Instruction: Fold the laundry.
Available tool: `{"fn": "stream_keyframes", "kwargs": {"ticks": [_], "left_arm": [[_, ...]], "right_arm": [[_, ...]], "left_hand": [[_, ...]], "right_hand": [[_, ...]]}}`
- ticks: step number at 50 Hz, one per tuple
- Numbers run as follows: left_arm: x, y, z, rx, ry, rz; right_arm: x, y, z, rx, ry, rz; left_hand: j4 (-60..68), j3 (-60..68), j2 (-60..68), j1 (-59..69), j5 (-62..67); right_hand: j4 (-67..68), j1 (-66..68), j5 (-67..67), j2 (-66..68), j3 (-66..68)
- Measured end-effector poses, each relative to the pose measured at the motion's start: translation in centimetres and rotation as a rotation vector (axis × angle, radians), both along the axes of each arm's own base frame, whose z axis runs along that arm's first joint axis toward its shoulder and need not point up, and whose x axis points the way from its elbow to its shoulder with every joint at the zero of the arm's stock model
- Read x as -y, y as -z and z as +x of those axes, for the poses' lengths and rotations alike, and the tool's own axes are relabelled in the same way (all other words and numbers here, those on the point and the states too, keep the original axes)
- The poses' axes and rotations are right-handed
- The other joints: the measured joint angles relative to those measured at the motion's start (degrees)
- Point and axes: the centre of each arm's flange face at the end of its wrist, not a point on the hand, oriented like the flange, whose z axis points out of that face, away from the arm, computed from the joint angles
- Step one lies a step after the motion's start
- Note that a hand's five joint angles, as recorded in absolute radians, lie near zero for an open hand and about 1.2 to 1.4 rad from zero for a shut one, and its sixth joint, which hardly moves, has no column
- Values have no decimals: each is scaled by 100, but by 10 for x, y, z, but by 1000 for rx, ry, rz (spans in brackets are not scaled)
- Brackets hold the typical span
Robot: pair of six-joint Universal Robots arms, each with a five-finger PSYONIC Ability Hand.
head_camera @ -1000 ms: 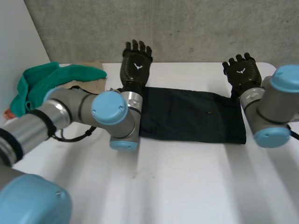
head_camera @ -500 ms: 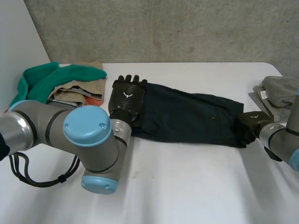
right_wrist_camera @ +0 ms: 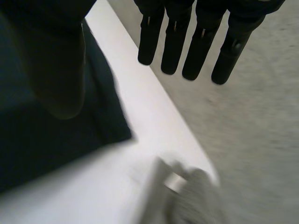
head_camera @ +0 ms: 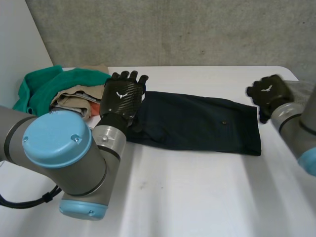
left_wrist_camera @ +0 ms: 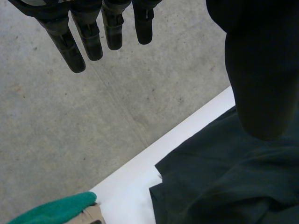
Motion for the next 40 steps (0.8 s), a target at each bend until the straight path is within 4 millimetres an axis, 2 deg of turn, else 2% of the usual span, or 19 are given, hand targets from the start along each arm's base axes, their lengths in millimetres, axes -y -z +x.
{"fn": "stream_keyframes", "kwargs": {"ticks": [5,9,13,15,25,26,27,29,30,32,37,40], "left_arm": [[-4,2,2,-22,10,22],[-8,3,1,-42,34,40],[-10,4,0,-50,49,48],[-11,5,-1,-61,66,59],[-14,6,-2,-82,80,76],[-14,7,-2,-82,79,77],[-13,7,-2,-82,79,77],[-13,7,-2,-82,79,78],[-14,7,-2,-82,79,78],[-14,7,-2,-82,79,77],[-14,5,-2,-85,79,74],[-14,2,-1,-89,78,68]], "right_arm": [[-13,15,6,195,-12,128],[-16,30,-7,316,23,234],[-14,37,-15,337,44,263],[-10,47,-24,344,69,295],[-1,73,-31,329,99,350],[-1,74,-31,329,100,352],[0,76,-31,328,103,355],[1,78,-32,327,110,356],[2,78,-33,327,114,354],[5,77,-37,324,129,344],[13,70,-52,283,175,295],[19,53,-62,193,196,213]], "left_hand": [[0,0,0,0,0],[0,0,0,0,0],[0,0,0,0,0],[0,0,0,0,0],[0,0,0,0,0],[0,0,0,0,0],[0,0,0,0,0],[0,0,0,0,0],[0,0,0,0,0],[0,0,0,0,0],[0,0,0,0,0],[0,0,0,0,0]], "right_hand": [[-281,-205,-315,-225,-241],[-281,-205,-315,-226,-241],[-281,-205,-315,-225,-241],[-281,-205,-315,-225,-241],[-254,-194,-246,-208,-223],[-91,-56,-42,-60,-69],[824,822,914,859,835],[2880,2470,2889,2997,2896],[3272,2638,3237,3375,3280],[3705,2773,3551,3589,3681],[3795,2787,3566,3589,3730],[3801,2969,3585,3589,3730]]}}
